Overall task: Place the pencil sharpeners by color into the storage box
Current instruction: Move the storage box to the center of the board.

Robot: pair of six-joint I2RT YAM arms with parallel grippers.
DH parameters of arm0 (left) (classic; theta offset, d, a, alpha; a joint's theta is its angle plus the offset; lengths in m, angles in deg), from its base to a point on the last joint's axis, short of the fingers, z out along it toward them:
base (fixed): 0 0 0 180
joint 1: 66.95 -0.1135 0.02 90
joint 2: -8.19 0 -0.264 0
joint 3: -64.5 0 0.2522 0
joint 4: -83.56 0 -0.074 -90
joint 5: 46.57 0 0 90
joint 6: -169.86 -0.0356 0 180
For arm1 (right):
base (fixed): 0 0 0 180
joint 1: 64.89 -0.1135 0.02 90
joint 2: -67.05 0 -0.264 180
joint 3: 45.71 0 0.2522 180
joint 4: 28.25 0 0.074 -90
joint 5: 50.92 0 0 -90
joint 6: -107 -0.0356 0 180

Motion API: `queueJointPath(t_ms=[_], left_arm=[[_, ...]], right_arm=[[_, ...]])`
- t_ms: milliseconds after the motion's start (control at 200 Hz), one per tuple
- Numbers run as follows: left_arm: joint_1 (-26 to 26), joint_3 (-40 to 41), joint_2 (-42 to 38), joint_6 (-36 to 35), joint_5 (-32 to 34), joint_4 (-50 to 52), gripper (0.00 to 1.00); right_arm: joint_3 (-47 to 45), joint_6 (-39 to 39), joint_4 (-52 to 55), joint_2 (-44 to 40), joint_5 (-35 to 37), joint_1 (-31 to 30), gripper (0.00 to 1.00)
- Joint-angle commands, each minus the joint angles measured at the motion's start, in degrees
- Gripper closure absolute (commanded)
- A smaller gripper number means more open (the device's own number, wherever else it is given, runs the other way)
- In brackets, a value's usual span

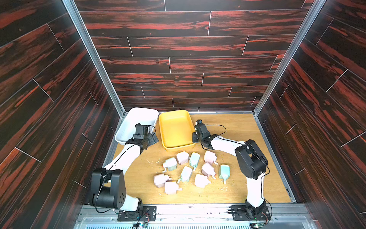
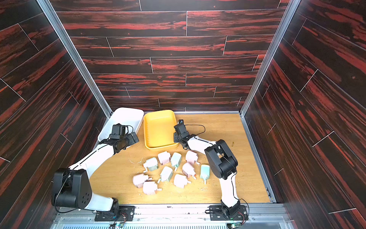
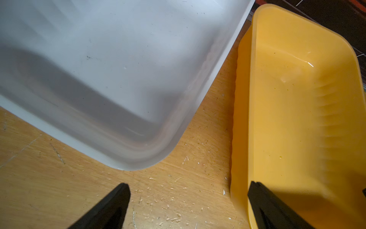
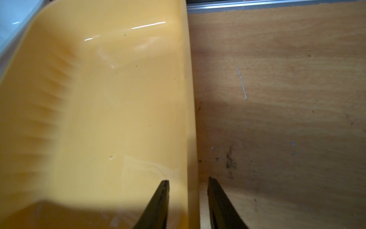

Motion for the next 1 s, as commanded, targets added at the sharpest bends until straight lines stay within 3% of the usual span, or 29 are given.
queueJointPath(t_ms=[0, 311, 526, 822, 997], left_arm=[[0.3, -1.67, 0.95, -1.05, -0.15, 1.56, 0.0], [0.39, -2.31, 2.0, -1.4, -0.61, 1.6, 0.0], [0.39, -2.42, 1.93, -1.92, -0.6, 1.6, 0.0], [0.39, -2.72, 1.76, -2.37, -0.02, 0.66, 0.0], [0.39, -2.33, 0.84, -5.45, 4.35, -0.77, 0.0]], right_arm=[[1.73, 1.71, 2.37, 0.83, 1.62, -0.1, 0.75], [4.88, 5.63, 4.01, 0.46, 4.93, 1.28, 1.0], [5.12, 15.63, 2.81, -0.82, 1.92, 5.27, 1.0], [7.22, 33.0, 4.46, -2.99, -8.88, 17.92, 1.0], [5.78, 39.35, 5.3, -4.99, -12.3, 25.02, 1.0]])
